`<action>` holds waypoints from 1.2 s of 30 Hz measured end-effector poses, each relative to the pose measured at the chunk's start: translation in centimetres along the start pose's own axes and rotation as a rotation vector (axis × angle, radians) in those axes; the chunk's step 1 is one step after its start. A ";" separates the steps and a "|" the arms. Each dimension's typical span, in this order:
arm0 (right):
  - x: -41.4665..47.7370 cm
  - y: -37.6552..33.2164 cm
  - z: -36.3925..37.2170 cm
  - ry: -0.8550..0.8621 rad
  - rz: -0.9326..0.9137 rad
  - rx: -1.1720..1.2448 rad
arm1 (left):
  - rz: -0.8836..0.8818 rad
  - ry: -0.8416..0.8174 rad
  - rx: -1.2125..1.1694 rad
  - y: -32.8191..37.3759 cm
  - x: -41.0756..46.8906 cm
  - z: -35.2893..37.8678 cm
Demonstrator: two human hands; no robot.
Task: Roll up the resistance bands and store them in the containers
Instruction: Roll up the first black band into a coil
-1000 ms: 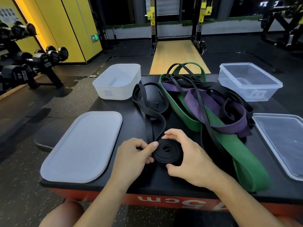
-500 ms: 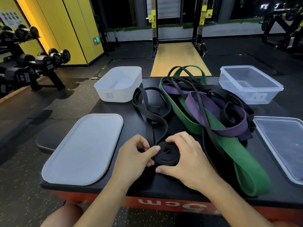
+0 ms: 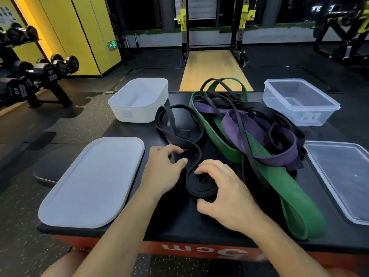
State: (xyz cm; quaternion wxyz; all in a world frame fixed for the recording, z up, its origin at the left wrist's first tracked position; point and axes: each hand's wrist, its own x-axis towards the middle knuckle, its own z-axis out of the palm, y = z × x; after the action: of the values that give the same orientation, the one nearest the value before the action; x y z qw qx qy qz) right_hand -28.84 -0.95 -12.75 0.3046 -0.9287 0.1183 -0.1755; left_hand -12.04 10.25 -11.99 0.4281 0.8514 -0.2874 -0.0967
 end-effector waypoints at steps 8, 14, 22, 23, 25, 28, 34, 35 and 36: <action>0.0 0.0 0.0 0.003 0.010 0.008 | -0.052 -0.028 0.051 1.2 2.2 0.5; -0.1 -0.1 -0.1 -0.014 0.013 0.004 | -0.193 0.038 0.072 3.8 4.5 0.7; -0.1 0.0 0.0 -0.007 0.011 0.019 | -0.086 0.217 -0.113 3.4 4.5 1.7; -0.1 0.0 0.0 -0.006 0.012 0.019 | -0.015 0.269 -0.067 3.2 4.3 1.6; 0.0 0.0 0.0 -0.010 0.014 0.019 | 0.189 0.322 0.241 3.1 4.3 1.4; -0.1 0.0 -0.1 -0.024 0.009 0.016 | 0.220 0.058 0.648 3.2 4.8 0.7; -0.1 -0.1 -0.1 -0.027 0.017 0.020 | -0.001 -0.061 0.301 3.9 4.3 -2.2; -0.1 0.0 -0.1 -0.024 0.014 0.019 | -0.029 -0.044 0.300 3.7 3.7 -2.4; -0.1 0.0 0.0 -0.020 0.012 0.019 | -0.062 -0.040 0.305 3.3 3.0 -2.6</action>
State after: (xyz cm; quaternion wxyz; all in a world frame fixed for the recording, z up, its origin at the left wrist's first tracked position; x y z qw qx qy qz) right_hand -28.92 -0.94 -12.72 0.3154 -0.9268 0.1190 -0.1654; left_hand -9.86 8.68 -7.56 0.2850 0.9128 -0.2807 -0.0820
